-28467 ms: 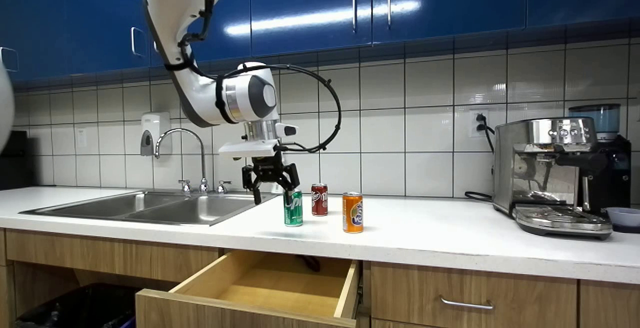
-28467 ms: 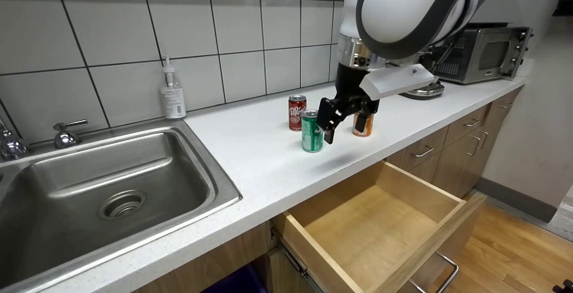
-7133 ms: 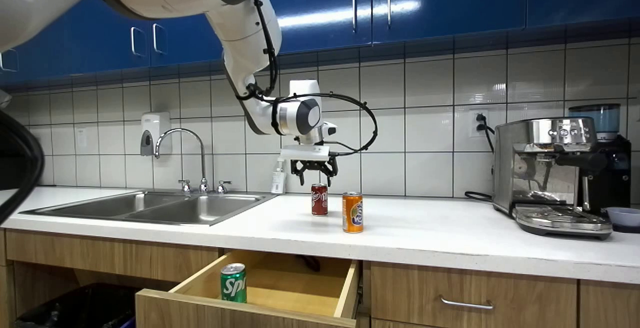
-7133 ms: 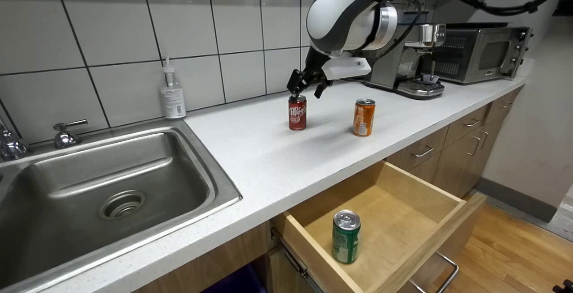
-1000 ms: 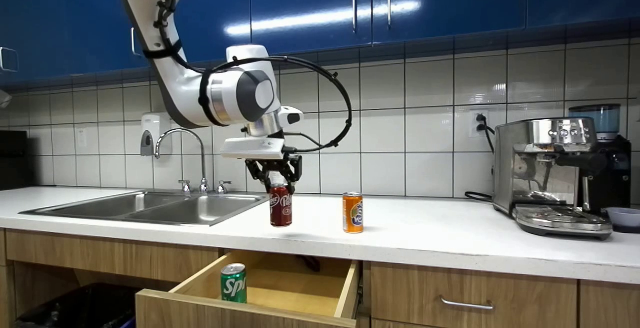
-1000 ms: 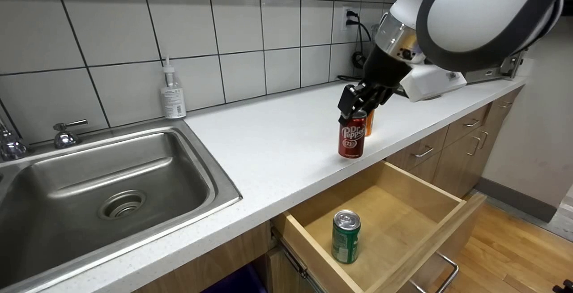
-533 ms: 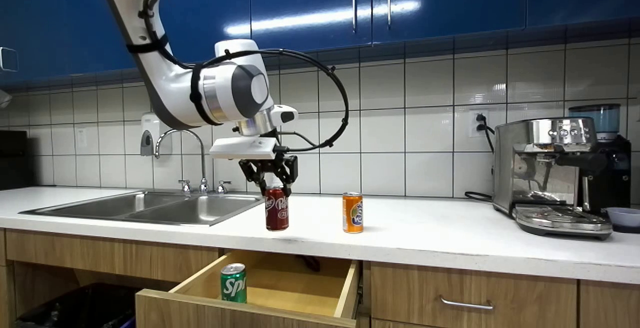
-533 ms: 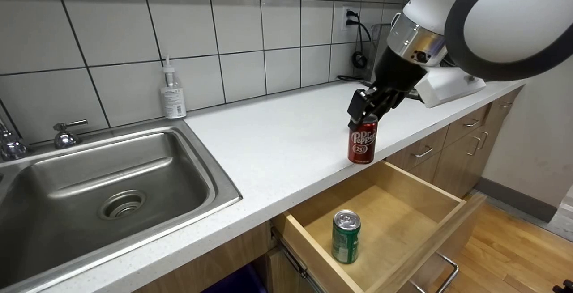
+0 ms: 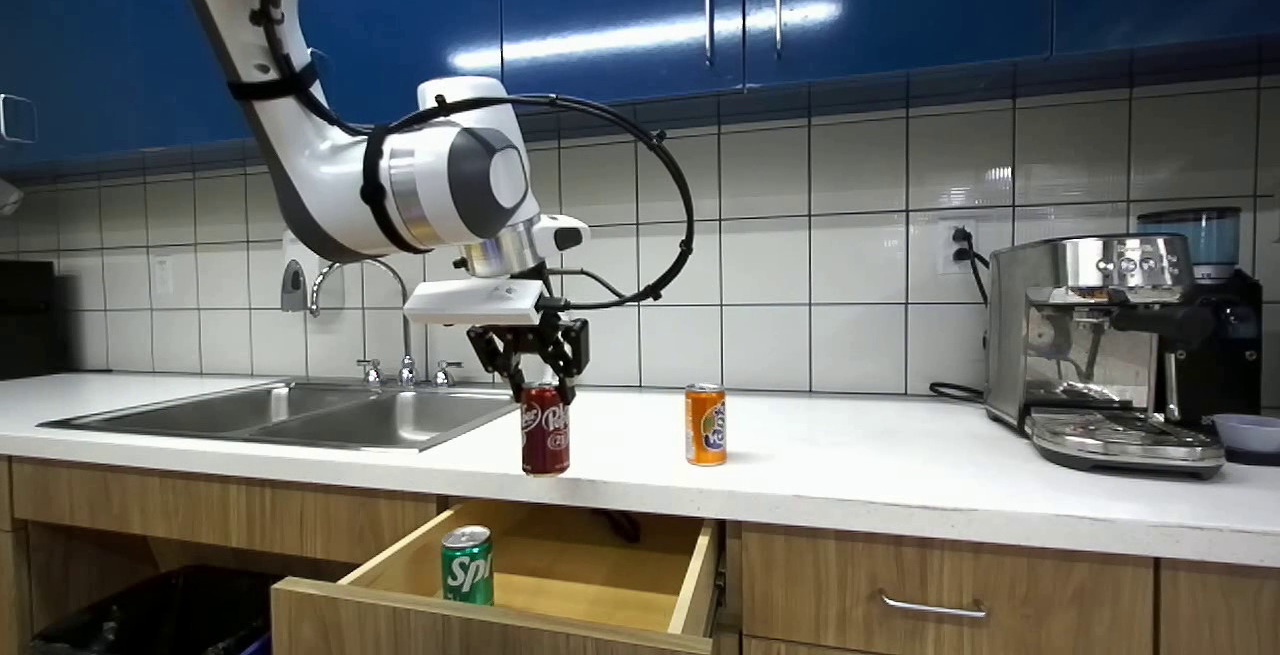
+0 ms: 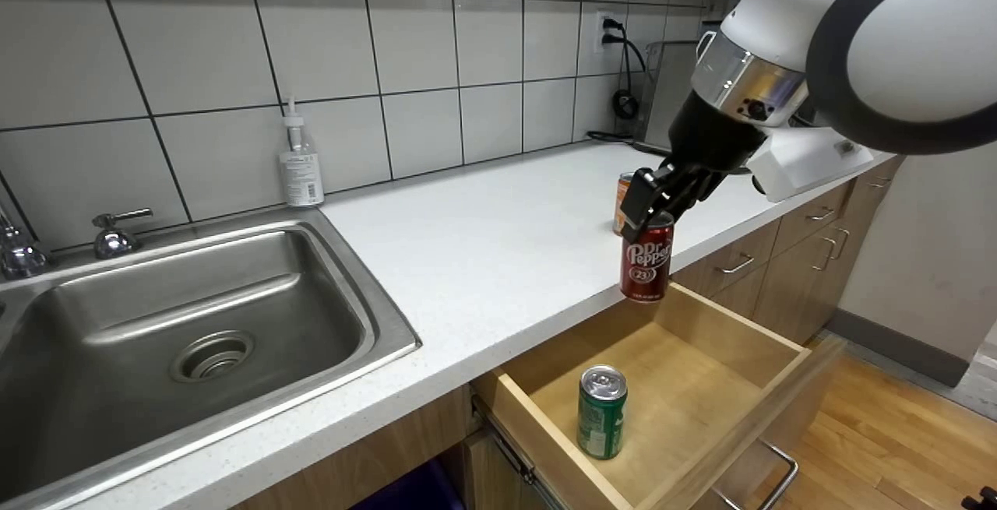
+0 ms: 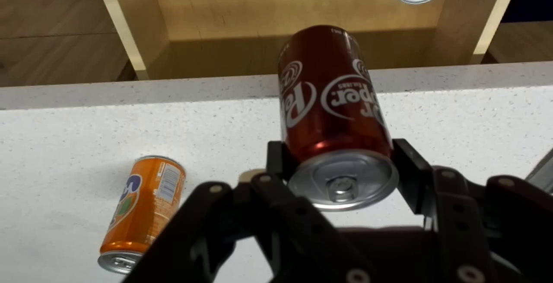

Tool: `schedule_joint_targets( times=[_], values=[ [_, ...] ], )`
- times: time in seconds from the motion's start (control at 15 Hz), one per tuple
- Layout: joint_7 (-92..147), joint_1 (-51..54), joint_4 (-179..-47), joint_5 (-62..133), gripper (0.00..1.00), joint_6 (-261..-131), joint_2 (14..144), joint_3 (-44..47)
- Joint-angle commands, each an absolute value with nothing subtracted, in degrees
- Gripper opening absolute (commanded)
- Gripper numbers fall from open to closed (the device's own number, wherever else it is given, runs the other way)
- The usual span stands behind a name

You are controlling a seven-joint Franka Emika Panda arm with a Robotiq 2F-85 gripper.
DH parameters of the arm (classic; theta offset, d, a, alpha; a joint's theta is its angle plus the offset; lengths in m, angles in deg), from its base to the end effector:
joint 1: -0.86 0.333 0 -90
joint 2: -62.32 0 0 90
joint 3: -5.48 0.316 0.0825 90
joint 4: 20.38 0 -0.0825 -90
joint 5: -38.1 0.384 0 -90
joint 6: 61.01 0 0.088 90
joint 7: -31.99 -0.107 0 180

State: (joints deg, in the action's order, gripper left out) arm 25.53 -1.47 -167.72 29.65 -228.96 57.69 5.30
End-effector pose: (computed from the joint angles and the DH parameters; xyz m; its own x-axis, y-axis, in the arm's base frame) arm 0.4796 -0.0116 0.3394 0.9041 -0.0082 0.4273 -0.0284 -0.9988 0.0410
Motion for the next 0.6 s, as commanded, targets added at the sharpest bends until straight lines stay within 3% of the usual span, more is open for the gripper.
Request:
schedule_joint_targets(
  times=[0.0, 0.53],
  values=[
    [24.1, -2.2, -169.5, 27.9, 0.38, -226.9, 54.6, 5.4],
    [24.0, -2.3, -171.4, 27.9, 0.38, -227.4, 54.9, 5.0]
  ],
)
